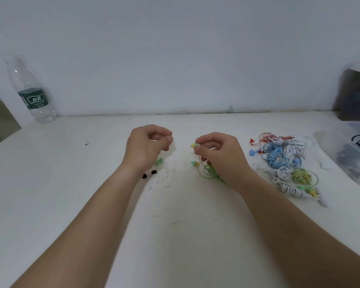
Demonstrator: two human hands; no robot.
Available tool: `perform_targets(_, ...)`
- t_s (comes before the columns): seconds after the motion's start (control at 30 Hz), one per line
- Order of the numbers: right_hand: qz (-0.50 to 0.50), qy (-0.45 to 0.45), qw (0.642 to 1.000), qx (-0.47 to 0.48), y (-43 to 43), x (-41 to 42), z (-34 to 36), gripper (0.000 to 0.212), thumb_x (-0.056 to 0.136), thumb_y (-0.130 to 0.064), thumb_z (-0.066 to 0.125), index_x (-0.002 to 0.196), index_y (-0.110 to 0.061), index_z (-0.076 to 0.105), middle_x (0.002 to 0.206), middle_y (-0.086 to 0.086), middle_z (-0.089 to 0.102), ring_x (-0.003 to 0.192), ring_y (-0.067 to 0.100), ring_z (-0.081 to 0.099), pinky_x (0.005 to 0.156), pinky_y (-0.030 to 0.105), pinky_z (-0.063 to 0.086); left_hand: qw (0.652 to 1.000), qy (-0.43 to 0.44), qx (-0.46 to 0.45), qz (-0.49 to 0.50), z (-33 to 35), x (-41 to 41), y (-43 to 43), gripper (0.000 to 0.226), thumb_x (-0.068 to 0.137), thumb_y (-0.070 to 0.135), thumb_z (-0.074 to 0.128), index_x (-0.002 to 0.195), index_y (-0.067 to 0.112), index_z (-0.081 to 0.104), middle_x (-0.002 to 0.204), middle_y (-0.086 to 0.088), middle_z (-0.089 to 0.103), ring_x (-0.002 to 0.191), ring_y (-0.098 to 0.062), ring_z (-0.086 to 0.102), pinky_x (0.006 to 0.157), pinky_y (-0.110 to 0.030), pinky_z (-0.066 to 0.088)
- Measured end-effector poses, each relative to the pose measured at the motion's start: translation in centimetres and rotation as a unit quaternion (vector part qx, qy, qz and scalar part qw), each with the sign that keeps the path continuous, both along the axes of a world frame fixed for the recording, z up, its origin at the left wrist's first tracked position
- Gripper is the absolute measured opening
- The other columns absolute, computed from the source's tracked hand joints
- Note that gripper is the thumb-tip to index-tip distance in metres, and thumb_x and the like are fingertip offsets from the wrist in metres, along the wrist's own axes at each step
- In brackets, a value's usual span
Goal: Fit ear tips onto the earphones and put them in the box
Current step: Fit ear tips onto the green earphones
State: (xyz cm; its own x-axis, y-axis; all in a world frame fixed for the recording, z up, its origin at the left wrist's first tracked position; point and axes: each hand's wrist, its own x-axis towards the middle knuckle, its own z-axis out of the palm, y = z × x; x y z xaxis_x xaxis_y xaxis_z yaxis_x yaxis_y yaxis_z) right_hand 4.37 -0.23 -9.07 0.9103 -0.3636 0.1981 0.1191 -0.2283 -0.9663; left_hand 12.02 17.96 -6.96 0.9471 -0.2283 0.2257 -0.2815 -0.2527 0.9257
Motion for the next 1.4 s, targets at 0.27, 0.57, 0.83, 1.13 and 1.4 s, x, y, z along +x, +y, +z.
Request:
perform_targets(0.27, 0.030, -0.035, 0.999, 0.028, 0.2, -0.8, 0.6, 0.013, 0.086, -0.005, 0.072, 0.096, -0.014, 0.076, 0.080, 0.012, 0.076, 0.067, 0.016, 0.065, 0.075, 0.035, 0.055, 0.945, 0.196, -0.225, -0.135, -0.1, -1.7, -1.3, 0.017, 0.089, -0.005, 0.065, 0.099, 0.007, 0.070, 0.087, -0.007, 0.075, 0.090, -0.020, 0.074, 0.076, -0.019, 0.057)
perform_targets(0.57, 0.042, -0.048, 0.998, 0.027, 0.3, -1.1, 0.9, 0.013, 0.088, -0.006, 0.071, 0.095, -0.015, 0.076, 0.082, 0.013, 0.074, 0.068, 0.014, 0.065, 0.073, 0.031, 0.056, 0.938, 0.211, -0.233, -0.144, -0.1, -2.1, -1.6, 0.016, 0.088, -0.003, 0.065, 0.097, 0.010, 0.069, 0.087, -0.006, 0.076, 0.079, -0.015, 0.074, 0.067, -0.018, 0.056)
perform_targets(0.83, 0.034, -0.046, 0.998, 0.016, 0.3, -1.2, 1.0, 0.011, 0.088, -0.008, 0.071, 0.095, -0.015, 0.076, 0.082, 0.013, 0.074, 0.067, 0.014, 0.064, 0.072, 0.032, 0.056, 0.935, 0.207, -0.241, -0.155, 0.0, -2.2, -1.7, 0.017, 0.086, -0.006, 0.066, 0.095, 0.009, 0.068, 0.085, -0.005, 0.076, 0.076, -0.015, 0.074, 0.068, -0.018, 0.056)
perform_targets(1.13, 0.029, -0.040, 0.999, 0.009, 0.0, -1.3, 1.1, 0.011, 0.088, -0.008, 0.072, 0.092, -0.017, 0.076, 0.082, 0.014, 0.074, 0.067, 0.010, 0.064, 0.066, 0.025, 0.052, 0.937, 0.208, -0.235, -0.156, 0.0, -2.3, -1.5, 0.018, 0.085, -0.008, 0.066, 0.095, 0.007, 0.068, 0.091, -0.009, 0.077, 0.082, -0.018, 0.075, 0.069, -0.019, 0.057)
perform_targets(1.4, 0.077, -0.014, 0.996, 0.032, -0.4, -1.7, 1.6, 0.008, 0.089, -0.012, 0.072, 0.095, -0.014, 0.076, 0.079, 0.005, 0.074, 0.070, 0.012, 0.062, 0.069, 0.027, 0.050, 0.933, 0.210, -0.231, -0.179, 0.0, -2.3, -1.4, 0.017, 0.084, -0.006, 0.066, 0.094, 0.008, 0.067, 0.087, -0.008, 0.077, 0.082, -0.016, 0.075, 0.066, -0.018, 0.057)
